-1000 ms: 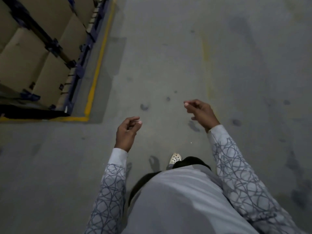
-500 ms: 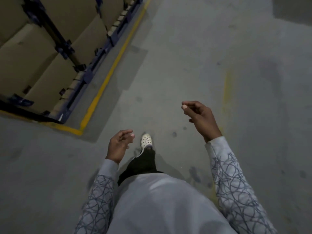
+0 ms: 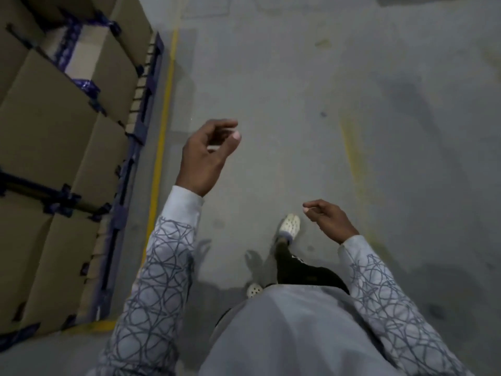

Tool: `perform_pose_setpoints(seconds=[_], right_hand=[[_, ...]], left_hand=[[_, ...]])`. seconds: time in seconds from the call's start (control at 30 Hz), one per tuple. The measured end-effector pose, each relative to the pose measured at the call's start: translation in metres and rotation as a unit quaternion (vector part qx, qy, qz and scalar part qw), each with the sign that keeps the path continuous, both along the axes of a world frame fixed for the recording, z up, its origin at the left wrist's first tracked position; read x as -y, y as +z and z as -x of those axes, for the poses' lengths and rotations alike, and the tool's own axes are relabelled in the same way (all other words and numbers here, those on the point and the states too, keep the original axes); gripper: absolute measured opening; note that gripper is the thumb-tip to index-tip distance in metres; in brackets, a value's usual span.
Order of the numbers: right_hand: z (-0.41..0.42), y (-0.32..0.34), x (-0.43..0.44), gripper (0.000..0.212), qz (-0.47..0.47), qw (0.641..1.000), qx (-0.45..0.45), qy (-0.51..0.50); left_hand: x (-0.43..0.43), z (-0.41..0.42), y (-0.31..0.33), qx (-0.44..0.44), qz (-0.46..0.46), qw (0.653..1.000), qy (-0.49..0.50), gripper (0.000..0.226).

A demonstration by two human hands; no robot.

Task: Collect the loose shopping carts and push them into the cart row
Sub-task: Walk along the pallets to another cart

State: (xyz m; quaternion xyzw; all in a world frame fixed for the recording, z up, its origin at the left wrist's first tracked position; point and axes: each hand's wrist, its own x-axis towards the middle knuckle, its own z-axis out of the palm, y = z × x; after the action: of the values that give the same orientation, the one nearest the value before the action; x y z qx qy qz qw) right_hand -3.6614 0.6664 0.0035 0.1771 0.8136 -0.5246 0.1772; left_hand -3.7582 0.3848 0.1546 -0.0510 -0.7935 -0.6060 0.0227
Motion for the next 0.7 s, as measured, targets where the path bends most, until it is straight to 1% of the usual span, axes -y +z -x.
perform_pose_setpoints(seconds=[0.07, 0.17, 0.23, 0.33, 0.43, 0.53, 0.7], right_hand=[[0.044, -0.021, -0.014, 0.010, -0.013, 1.000, 0.018, -0.007], [0.122, -0.045, -0.029, 0.008, -0.013, 0.999, 0.025, -0.020], [0.183, -0.056, -0.040, 0.007, -0.009, 0.999, 0.033, -0.030], [0.288, -0.051, -0.055, 0.016, -0.023, 0.999, 0.022, -0.012], [0.393, -0.011, -0.069, 0.018, -0.034, 0.999, -0.004, 0.004], [0.497, 0.042, -0.075, 0.014, -0.041, 0.996, -0.068, 0.036], [0.656, 0.129, -0.072, 0.021, -0.090, 0.973, -0.185, 0.100]], left_hand=[[-0.010, 0.047, 0.011, -0.033, 0.011, 0.999, -0.012, 0.024], [-0.026, 0.119, 0.015, -0.060, 0.028, 0.998, -0.024, 0.025], [-0.037, 0.167, 0.012, -0.050, 0.047, 0.997, -0.031, 0.025], [-0.052, 0.245, 0.008, -0.033, 0.066, 0.997, -0.039, 0.025], [-0.061, 0.316, 0.006, -0.014, 0.057, 0.998, -0.014, 0.022], [-0.059, 0.376, -0.006, 0.017, 0.054, 0.998, 0.026, 0.019], [-0.047, 0.485, -0.059, 0.089, 0.047, 0.992, 0.072, 0.015]])
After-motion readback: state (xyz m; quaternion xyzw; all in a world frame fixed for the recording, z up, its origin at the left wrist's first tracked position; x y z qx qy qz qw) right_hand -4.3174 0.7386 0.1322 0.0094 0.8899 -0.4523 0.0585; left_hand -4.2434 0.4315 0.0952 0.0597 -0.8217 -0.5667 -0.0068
